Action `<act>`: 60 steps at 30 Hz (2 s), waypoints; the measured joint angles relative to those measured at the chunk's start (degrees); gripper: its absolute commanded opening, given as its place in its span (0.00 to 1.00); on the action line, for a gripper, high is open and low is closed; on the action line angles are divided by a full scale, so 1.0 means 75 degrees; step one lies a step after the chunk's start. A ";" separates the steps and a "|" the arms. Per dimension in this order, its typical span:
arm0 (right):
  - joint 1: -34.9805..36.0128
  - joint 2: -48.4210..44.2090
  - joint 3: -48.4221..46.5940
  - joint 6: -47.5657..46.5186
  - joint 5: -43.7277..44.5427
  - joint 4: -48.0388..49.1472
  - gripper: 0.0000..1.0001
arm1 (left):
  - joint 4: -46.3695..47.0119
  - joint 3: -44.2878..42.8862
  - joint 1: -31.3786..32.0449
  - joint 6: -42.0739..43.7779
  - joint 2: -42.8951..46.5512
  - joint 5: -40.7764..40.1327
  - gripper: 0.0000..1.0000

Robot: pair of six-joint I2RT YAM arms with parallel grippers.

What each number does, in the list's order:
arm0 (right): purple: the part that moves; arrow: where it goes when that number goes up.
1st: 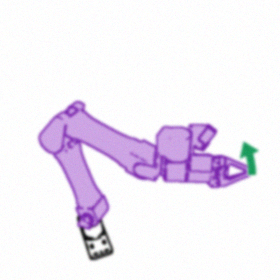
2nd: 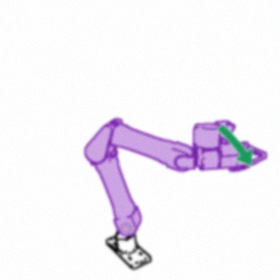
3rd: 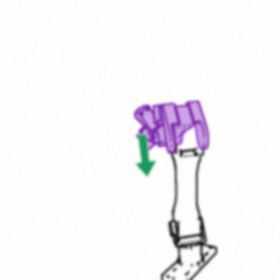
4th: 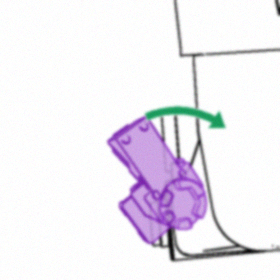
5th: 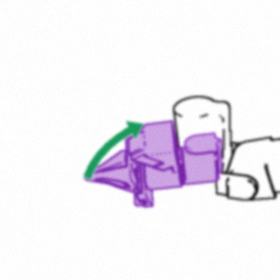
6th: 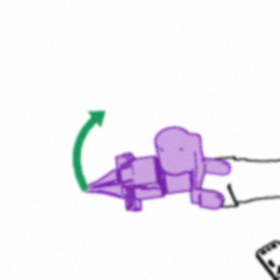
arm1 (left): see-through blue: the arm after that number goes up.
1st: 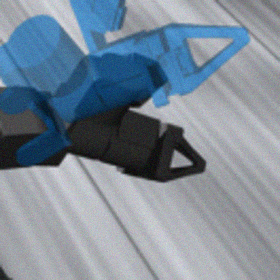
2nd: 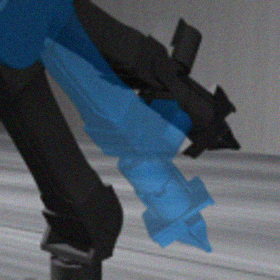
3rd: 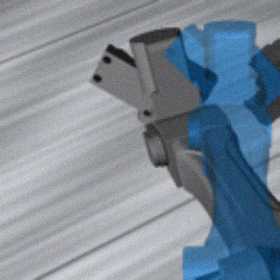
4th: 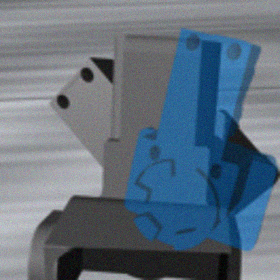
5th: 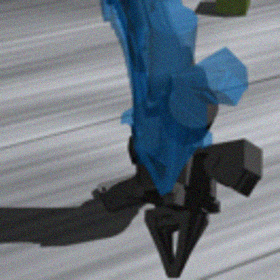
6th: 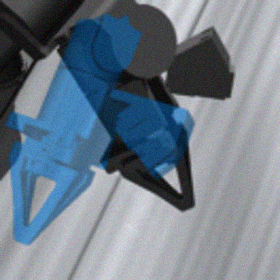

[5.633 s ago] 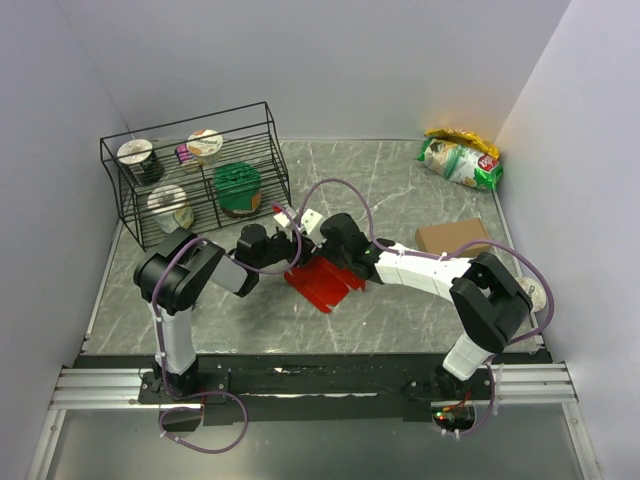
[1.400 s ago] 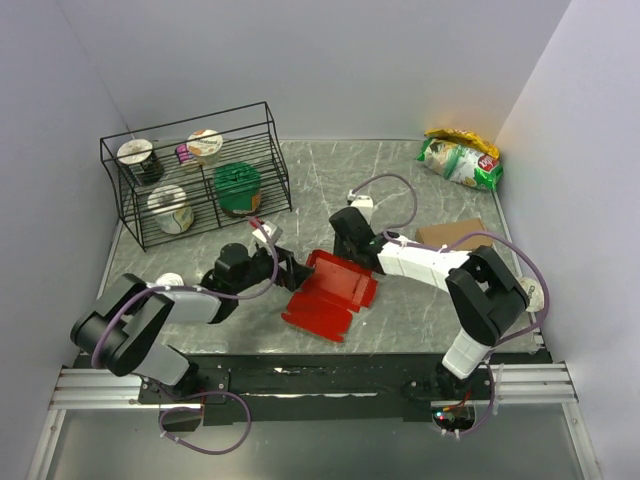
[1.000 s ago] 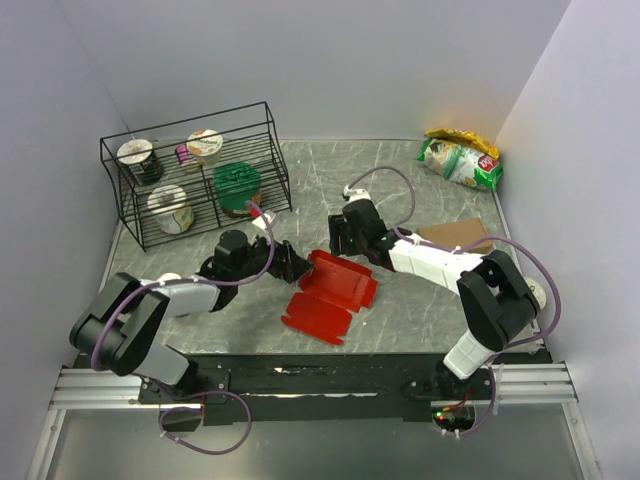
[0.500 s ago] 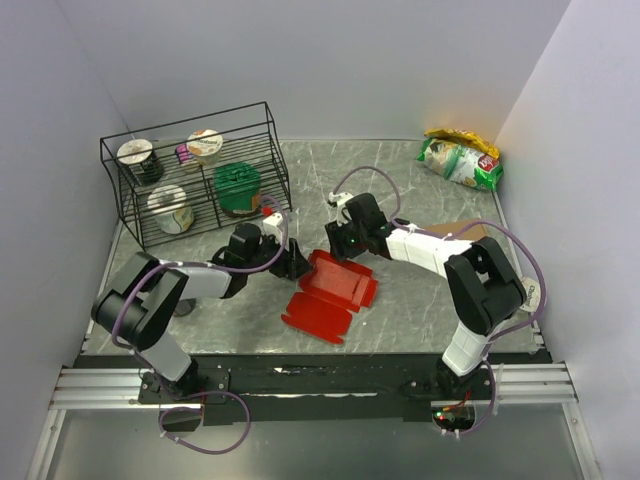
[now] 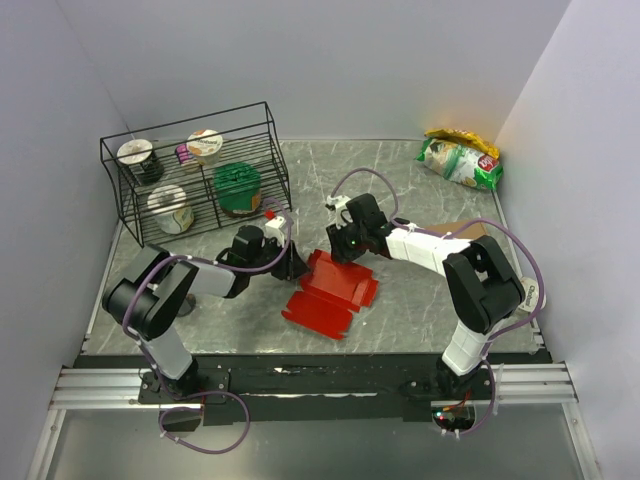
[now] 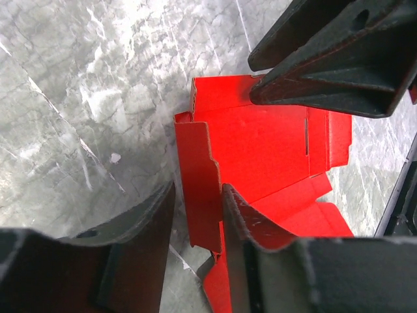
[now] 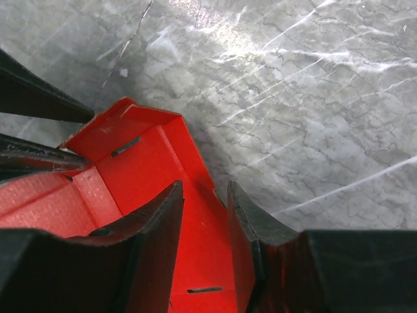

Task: Fold the paper box
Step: Fold the paper box at the center of the board.

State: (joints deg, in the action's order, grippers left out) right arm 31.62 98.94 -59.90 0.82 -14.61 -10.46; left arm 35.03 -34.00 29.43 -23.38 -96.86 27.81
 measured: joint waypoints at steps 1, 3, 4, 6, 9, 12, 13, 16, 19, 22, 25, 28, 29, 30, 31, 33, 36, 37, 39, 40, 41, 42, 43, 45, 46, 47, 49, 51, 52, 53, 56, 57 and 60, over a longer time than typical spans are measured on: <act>0.0000 0.0006 0.0000 -0.0050 -0.0009 -0.0012 0.42 | 0.0017 0.0000 0.0000 -0.0003 -0.0026 0.0000 0.38; 0.0000 0.0041 0.0000 -0.0102 -0.0003 -0.0041 0.46 | 0.0026 0.0000 0.0000 0.0003 -0.0055 -0.0003 0.36; 0.0000 0.0073 0.0000 -0.0117 0.0009 -0.0052 0.47 | 0.0023 -0.0003 0.0000 0.0015 -0.0058 -0.0009 0.36; 0.0000 0.0143 0.0000 -0.0154 0.0064 -0.0099 0.50 | 0.0000 -0.0015 0.0000 0.0029 -0.0055 -0.0023 0.32; -0.0012 0.0224 0.0000 -0.0160 0.0184 -0.0178 0.55 | -0.0096 -0.0090 0.0000 0.0108 -0.0055 -0.0050 0.31; -0.0082 0.0233 0.0000 -0.0181 0.0213 -0.0239 0.55 | -0.0248 -0.0227 0.0000 0.0254 -0.0055 -0.0096 0.29; -0.0117 0.0233 0.0000 -0.0181 0.0213 -0.0245 0.55 | -0.0303 -0.0271 0.0000 0.0329 -0.0058 -0.0105 0.28; -0.0230 0.0271 -0.0026 -0.0207 0.0134 -0.0347 0.44 | -0.0431 -0.0353 0.0000 0.0504 -0.0058 -0.0128 0.25; -0.0321 0.0376 -0.0102 -0.0254 -0.0038 -0.0437 0.33 | -0.0475 -0.0356 0.0000 0.0641 -0.0058 -0.0166 0.25; -0.0353 0.0391 -0.0111 -0.0283 -0.0192 -0.0519 0.23 | -0.0522 -0.0358 0.0000 0.0755 -0.0064 -0.0233 0.24; -0.0358 0.0391 -0.0111 -0.0294 -0.0312 -0.0554 0.14 | -0.0580 -0.0376 0.0000 0.0804 -0.0064 -0.0291 0.24; -0.0358 0.0391 -0.0111 -0.0294 -0.0510 -0.0580 0.09 | -0.0597 -0.0405 0.0000 0.0828 -0.0064 -0.0326 0.22; -0.0358 0.0391 -0.0105 -0.0291 -0.0583 -0.0577 0.07 | -0.0597 -0.0420 0.0000 0.0836 -0.0064 -0.0356 0.22; -0.0358 0.0391 -0.0099 -0.0289 -0.0641 -0.0568 0.06 | -0.0600 -0.0437 0.0000 0.0854 -0.0064 -0.0379 0.22; -0.0358 0.0391 -0.0079 -0.0286 -0.0694 -0.0551 0.04 | -0.0600 -0.0452 0.0000 0.0874 -0.0064 -0.0420 0.21; -0.0356 0.0367 0.0012 -0.0262 -0.0758 -0.0484 0.02 | -0.0603 -0.0478 0.0000 0.0903 -0.0064 -0.0475 0.20; -0.0259 0.0242 0.0248 -0.0230 -0.0659 -0.0326 0.00 | -0.0606 -0.0487 0.0003 0.0953 -0.0064 -0.0501 0.20; -0.0189 0.0146 0.0332 -0.0224 -0.0519 -0.0297 0.00 | -0.0606 -0.0487 0.0003 0.0962 -0.0064 -0.0498 0.20; 0.0079 -0.0067 0.0475 -0.0201 -0.0012 -0.0268 0.00 | -0.0600 -0.0487 0.0012 0.0965 -0.0064 -0.0495 0.19; 0.0259 -0.0178 0.0536 -0.0201 0.0283 -0.0245 0.00 | -0.0603 -0.0487 0.0015 0.0962 -0.0064 -0.0493 0.19; 0.0428 -0.0254 0.0574 -0.0195 0.0560 -0.0242 0.00 | -0.0600 -0.0487 0.0015 0.0962 -0.0064 -0.0493 0.19; 0.0656 -0.0335 0.0621 -0.0178 0.0991 -0.0219 0.00 | -0.0597 -0.0487 0.0015 0.0962 -0.0064 -0.0493 0.18; 0.0889 -0.0388 0.0656 -0.0146 0.1381 -0.0216 0.00 | -0.0597 -0.0487 0.0015 0.0959 -0.0064 -0.0493 0.18; 0.1335 -0.0420 0.0691 -0.0076 0.2162 -0.0216 0.00 | -0.0580 -0.0487 0.0015 0.0959 -0.0064 -0.0495 0.18; 0.1521 -0.0420 0.0694 -0.0035 0.2518 -0.0216 0.00 | -0.0568 -0.0487 0.0015 0.0959 -0.0064 -0.0495 0.18; 0.1664 -0.0420 0.0697 0.0009 0.2806 -0.0221 0.00 | -0.0562 -0.0487 0.0015 0.0959 -0.0064 -0.0493 0.18; 0.1961 -0.0417 0.0697 0.0152 0.3433 -0.0227 0.00 | -0.0542 -0.0484 0.0015 0.0956 -0.0064 -0.0490 0.18; 0.2224 -0.0393 0.0697 0.0291 0.4007 -0.0256 0.00 | -0.0516 -0.0484 0.0015 0.0933 -0.0064 -0.0469 0.19; 0.2334 -0.0373 0.0697 0.0350 0.4220 -0.0274 0.00 | -0.0490 -0.0484 0.0015 0.0921 -0.0064 -0.0449 0.20; 0.2471 -0.0335 0.0697 0.0420 0.4523 -0.0283 0.00 | -0.0455 -0.0484 0.0015 0.0883 -0.0064 -0.0417 0.21; 0.2827 -0.0192 0.0694 0.0688 0.5225 -0.0297 0.00 | -0.0388 -0.0472 0.0017 0.0752 -0.0064 -0.0329 0.27; 0.2894 -0.0160 0.0694 0.0796 0.5388 -0.0315 0.00 | -0.0379 -0.0463 0.0017 0.0717 -0.0064 -0.0297 0.28; 0.3083 -0.0143 0.0694 0.1142 0.5811 -0.0364 0.00 | -0.0341 -0.0455 0.0017 0.0574 -0.0064 -0.0265 0.30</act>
State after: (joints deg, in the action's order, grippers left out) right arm 54.74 97.86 -54.70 9.39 28.97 -13.19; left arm 32.47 -37.41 29.56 -19.07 -97.34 25.82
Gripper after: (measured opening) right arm 0.007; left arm 0.280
